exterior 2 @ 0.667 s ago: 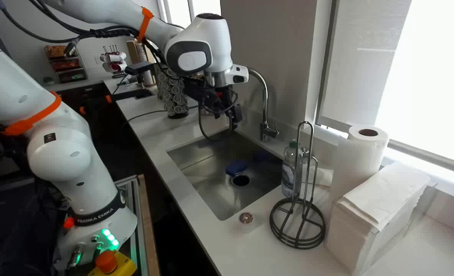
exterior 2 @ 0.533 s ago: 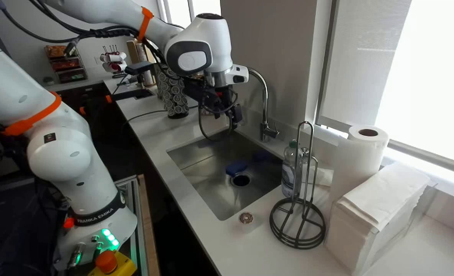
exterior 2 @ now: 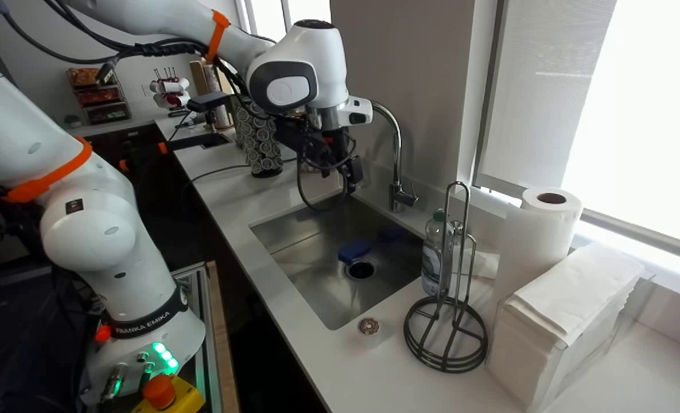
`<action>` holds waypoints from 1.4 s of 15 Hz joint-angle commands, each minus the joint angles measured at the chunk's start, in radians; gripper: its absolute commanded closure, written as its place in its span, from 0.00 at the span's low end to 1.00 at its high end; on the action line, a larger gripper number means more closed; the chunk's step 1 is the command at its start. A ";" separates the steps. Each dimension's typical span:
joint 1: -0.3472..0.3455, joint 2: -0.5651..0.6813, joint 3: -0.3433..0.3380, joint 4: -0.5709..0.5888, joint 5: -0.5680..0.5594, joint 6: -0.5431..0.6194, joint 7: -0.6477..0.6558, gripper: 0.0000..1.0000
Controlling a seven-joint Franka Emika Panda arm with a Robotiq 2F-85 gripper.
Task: Pick up the paper towel roll and place it on the paper towel holder
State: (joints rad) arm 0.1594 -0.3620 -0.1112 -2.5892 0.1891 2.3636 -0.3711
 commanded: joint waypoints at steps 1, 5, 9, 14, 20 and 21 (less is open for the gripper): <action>-0.086 0.071 0.069 0.090 -0.096 -0.018 0.202 0.00; -0.181 0.142 0.124 0.268 -0.271 -0.054 0.445 0.00; -0.251 0.229 0.148 0.454 -0.477 -0.110 0.655 0.00; -0.295 0.325 0.098 0.639 -0.679 -0.216 0.832 0.00; -0.305 0.353 0.015 0.667 -0.664 -0.187 0.877 0.00; -0.307 0.363 0.005 0.673 -0.663 -0.185 0.875 0.00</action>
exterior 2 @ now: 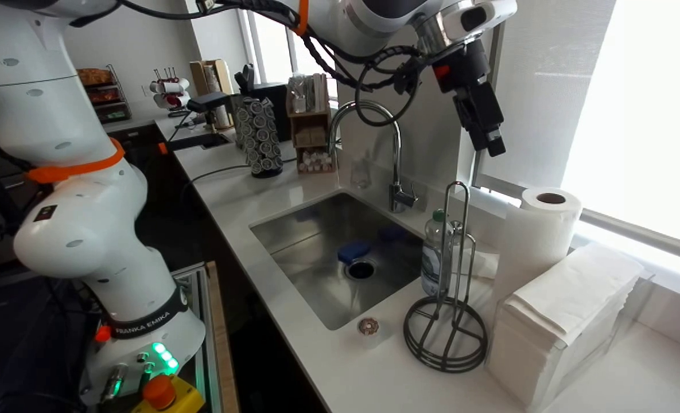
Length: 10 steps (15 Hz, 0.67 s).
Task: Pick up the paper towel roll and place it on the paper towel holder
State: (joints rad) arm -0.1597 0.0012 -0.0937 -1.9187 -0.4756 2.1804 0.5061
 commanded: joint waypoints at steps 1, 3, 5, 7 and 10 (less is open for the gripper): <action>0.012 0.002 -0.015 0.003 0.001 -0.002 -0.003 0.00; 0.017 0.000 -0.013 0.003 0.001 -0.002 -0.003 0.00; 0.020 -0.003 -0.010 0.003 0.001 -0.002 -0.003 0.00; 0.008 0.027 -0.024 0.038 0.038 0.065 0.010 0.00; -0.011 0.057 -0.056 0.055 0.150 0.109 0.011 0.00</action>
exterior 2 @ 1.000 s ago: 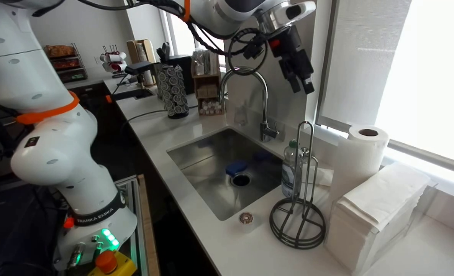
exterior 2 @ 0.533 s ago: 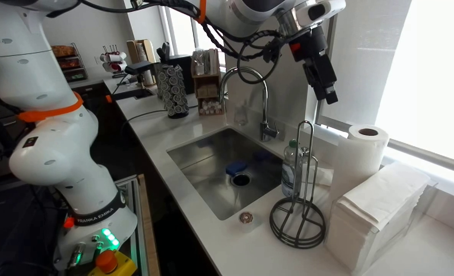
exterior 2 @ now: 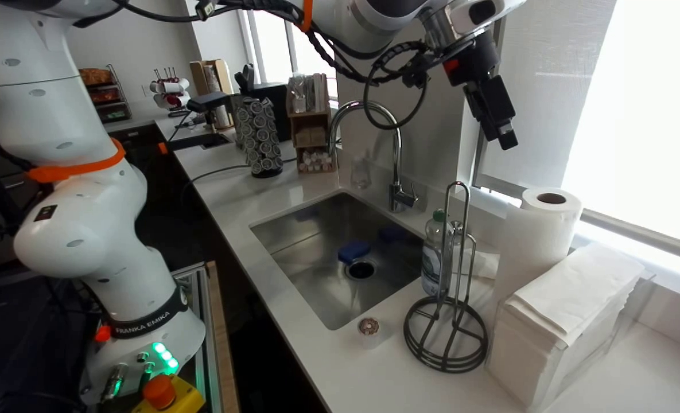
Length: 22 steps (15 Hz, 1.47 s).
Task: Pick up the paper towel roll and place it on the paper towel holder
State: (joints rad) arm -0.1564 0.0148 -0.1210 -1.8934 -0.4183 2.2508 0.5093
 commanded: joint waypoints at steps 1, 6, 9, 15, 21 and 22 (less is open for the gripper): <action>-0.021 0.053 -0.042 0.028 0.119 0.054 0.013 0.00; -0.053 0.120 -0.094 0.035 0.268 0.157 -0.002 0.00; -0.064 0.166 -0.104 0.044 0.355 0.226 -0.053 0.00; -0.093 0.260 -0.092 0.141 0.515 0.207 -0.261 0.00; -0.132 0.320 -0.066 0.192 0.592 0.180 -0.424 0.00; -0.136 0.328 -0.061 0.199 0.600 0.171 -0.450 0.00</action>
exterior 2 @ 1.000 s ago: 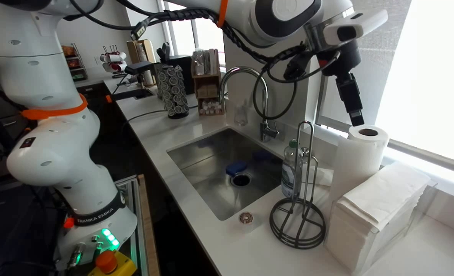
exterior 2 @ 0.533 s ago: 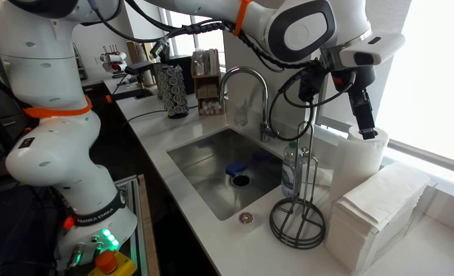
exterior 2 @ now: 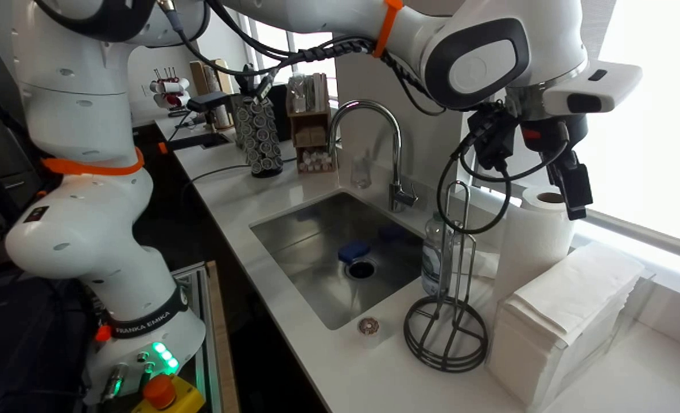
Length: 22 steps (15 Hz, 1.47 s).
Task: Pick up the paper towel roll and place it on the paper towel holder
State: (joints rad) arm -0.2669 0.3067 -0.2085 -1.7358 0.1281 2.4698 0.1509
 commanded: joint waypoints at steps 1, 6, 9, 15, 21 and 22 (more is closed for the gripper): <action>-0.026 0.043 0.028 0.044 0.054 -0.053 -0.105 0.00; -0.031 0.064 0.029 0.053 0.039 -0.072 -0.135 0.00; -0.036 0.073 0.026 0.067 0.037 -0.095 -0.138 0.05; -0.041 0.082 0.028 0.073 0.046 -0.083 -0.132 0.16; -0.031 0.093 0.036 0.078 0.047 -0.069 -0.110 0.62; -0.027 0.095 0.035 0.079 0.041 -0.069 -0.101 0.69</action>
State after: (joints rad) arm -0.2991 0.3821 -0.1776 -1.6761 0.1532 2.4097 0.0378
